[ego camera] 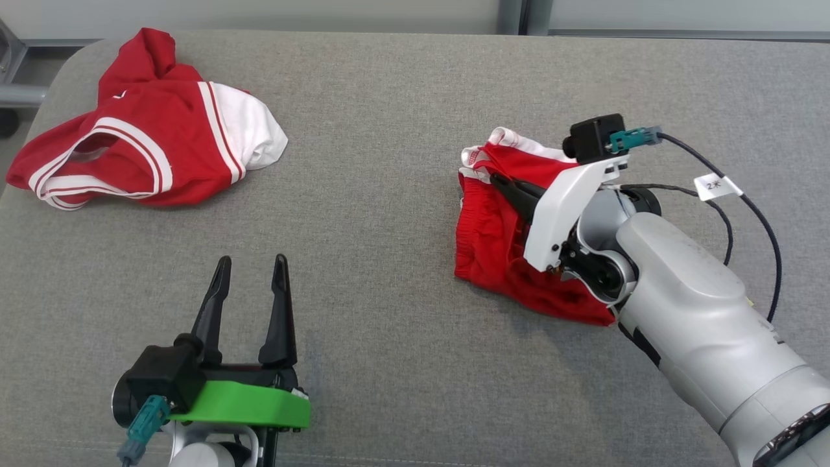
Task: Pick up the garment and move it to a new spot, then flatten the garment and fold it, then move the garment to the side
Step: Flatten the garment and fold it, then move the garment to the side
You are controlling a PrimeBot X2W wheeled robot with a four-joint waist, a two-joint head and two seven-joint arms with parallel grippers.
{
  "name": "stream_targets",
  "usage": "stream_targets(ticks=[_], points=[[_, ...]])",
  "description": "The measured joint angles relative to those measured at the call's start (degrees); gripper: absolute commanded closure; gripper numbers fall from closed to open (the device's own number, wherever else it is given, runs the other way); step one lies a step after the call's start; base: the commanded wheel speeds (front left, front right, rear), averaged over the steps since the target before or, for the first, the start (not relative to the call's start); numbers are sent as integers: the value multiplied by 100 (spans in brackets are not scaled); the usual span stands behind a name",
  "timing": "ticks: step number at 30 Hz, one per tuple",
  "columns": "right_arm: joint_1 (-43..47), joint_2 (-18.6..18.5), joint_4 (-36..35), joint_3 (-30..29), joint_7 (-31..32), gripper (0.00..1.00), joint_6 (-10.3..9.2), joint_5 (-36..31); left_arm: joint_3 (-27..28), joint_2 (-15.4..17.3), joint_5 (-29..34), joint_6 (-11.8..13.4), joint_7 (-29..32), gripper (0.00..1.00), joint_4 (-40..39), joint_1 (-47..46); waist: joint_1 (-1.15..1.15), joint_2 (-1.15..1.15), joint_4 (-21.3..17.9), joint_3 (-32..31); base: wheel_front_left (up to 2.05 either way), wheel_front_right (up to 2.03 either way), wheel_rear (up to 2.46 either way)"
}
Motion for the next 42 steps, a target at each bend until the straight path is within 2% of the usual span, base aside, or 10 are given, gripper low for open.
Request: stream_targets(ticks=[1,2,4,5,6,14,22,33,42], points=[[-19,36,54,47,0,96,0,-16,21,1,-1,13,0,0,3,0,0,0,8,-1,0,0,0],[-52,119,131,101,0,83,1,-66,40,1,-27,15,0,0,7,-1,0,0,16,-7,0,0,0],[-77,155,201,132,-16,24,1,-109,54,1,-44,15,0,0,9,-1,0,0,22,-15,0,0,0],[-98,163,233,157,-19,4,2,-136,64,1,-44,15,0,0,9,-1,0,0,23,-22,0,0,0],[-130,166,268,200,-25,0,2,-178,81,0,-44,15,0,0,10,-1,0,0,22,-29,0,0,0],[-334,249,397,479,-71,0,58,-330,258,0,-42,15,0,0,25,2,0,0,-112,-152,0,0,0],[-653,350,303,302,-430,0,78,-285,314,0,-36,15,0,0,22,19,0,0,-352,-283,0,0,0],[-427,-324,580,-165,-739,0,109,57,349,0,78,15,0,0,-135,59,0,0,-624,-282,0,0,0],[347,-443,882,-242,-770,0,110,437,185,1,121,15,0,0,-175,55,0,0,-644,-73,0,0,0]])
